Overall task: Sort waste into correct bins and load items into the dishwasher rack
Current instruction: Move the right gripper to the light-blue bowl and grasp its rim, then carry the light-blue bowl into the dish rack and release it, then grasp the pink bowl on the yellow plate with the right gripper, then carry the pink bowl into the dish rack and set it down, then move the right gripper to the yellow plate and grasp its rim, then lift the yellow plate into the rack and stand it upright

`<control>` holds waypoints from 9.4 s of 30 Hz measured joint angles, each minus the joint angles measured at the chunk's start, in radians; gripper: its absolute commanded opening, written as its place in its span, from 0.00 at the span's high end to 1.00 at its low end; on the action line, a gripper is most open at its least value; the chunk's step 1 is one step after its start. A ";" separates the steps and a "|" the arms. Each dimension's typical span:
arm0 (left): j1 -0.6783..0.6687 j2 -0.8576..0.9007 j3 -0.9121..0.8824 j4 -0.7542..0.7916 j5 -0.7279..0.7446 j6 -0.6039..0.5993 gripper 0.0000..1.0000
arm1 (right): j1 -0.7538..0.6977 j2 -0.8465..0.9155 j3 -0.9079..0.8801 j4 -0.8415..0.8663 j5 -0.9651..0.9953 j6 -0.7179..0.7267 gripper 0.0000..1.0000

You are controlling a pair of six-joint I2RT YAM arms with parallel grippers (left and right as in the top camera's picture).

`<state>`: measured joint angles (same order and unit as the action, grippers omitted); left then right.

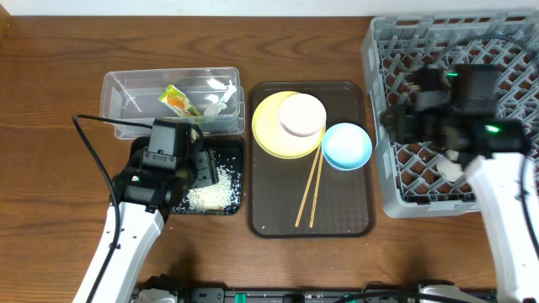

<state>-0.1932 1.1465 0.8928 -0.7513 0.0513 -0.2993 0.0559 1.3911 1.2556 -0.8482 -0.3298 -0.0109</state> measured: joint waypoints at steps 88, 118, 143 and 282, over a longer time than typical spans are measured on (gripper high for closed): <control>0.000 0.002 0.000 0.043 -0.032 -0.015 0.31 | 0.082 0.613 0.063 1.198 1.269 -0.251 0.98; 0.000 0.002 0.000 0.043 -0.032 -0.015 0.30 | 0.116 0.656 0.064 1.161 1.242 -0.221 0.99; 0.000 0.002 0.000 0.044 -0.032 -0.015 0.30 | 0.193 0.320 0.065 0.447 0.533 0.068 0.45; 0.001 -0.037 0.000 -0.001 -0.163 -0.011 0.23 | 0.352 0.642 0.071 0.490 0.399 0.517 0.99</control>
<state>-0.1925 1.1099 0.8928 -0.7525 -0.1116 -0.3103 0.4076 2.0331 1.3266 -0.3580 0.0696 0.5060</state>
